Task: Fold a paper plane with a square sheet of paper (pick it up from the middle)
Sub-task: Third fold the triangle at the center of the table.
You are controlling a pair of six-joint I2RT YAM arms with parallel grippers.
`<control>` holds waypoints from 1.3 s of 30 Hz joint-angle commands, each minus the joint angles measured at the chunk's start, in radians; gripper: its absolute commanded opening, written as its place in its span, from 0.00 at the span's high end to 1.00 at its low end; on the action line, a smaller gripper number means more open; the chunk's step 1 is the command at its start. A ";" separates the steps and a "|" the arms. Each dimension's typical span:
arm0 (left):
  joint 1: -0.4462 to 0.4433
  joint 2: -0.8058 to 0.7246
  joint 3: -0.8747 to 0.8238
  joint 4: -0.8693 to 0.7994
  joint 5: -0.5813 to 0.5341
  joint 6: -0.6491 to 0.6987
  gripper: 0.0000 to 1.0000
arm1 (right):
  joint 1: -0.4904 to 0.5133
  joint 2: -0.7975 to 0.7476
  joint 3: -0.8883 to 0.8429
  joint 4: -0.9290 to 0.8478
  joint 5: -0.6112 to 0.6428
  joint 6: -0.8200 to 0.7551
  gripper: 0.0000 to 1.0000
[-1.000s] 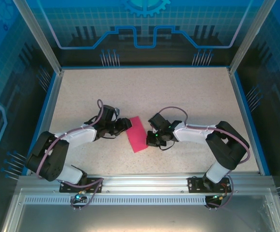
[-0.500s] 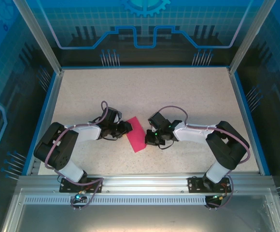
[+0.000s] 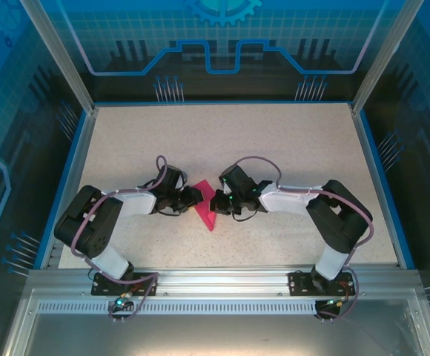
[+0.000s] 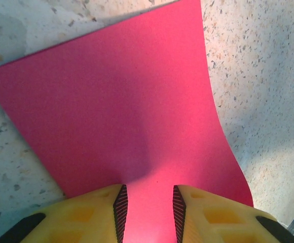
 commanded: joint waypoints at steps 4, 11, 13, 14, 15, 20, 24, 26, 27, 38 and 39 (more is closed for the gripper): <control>0.003 0.028 0.001 -0.008 0.002 0.035 0.68 | 0.013 0.065 0.045 0.054 -0.028 0.021 0.99; 0.003 0.028 -0.001 -0.008 0.004 0.035 0.68 | 0.022 0.105 0.053 0.085 -0.034 0.031 0.99; 0.003 0.030 -0.001 -0.008 0.003 0.035 0.68 | 0.022 0.114 0.056 0.087 -0.031 0.030 0.99; 0.003 0.030 -0.001 -0.008 0.003 0.035 0.68 | 0.022 0.117 0.055 0.088 -0.028 0.030 0.99; 0.003 0.030 -0.001 -0.008 0.003 0.035 0.68 | 0.022 0.120 0.057 0.090 -0.027 0.030 0.99; 0.004 0.030 -0.002 -0.008 0.005 0.034 0.68 | 0.022 0.134 0.057 0.093 -0.015 0.037 0.99; 0.003 0.030 -0.001 -0.008 0.007 0.032 0.68 | 0.022 0.143 0.054 0.103 -0.003 0.046 0.99; 0.004 0.030 -0.002 -0.008 0.007 0.030 0.68 | 0.022 0.148 0.052 0.112 0.003 0.048 0.99; 0.003 0.031 -0.002 -0.006 0.006 0.030 0.68 | 0.021 0.150 0.052 0.117 0.005 0.050 0.99; 0.003 0.030 -0.003 -0.006 0.010 0.032 0.68 | 0.022 0.171 0.054 0.135 -0.001 0.042 0.99; 0.004 0.030 -0.004 -0.007 0.009 0.032 0.68 | 0.021 0.174 0.054 0.132 -0.001 0.039 0.99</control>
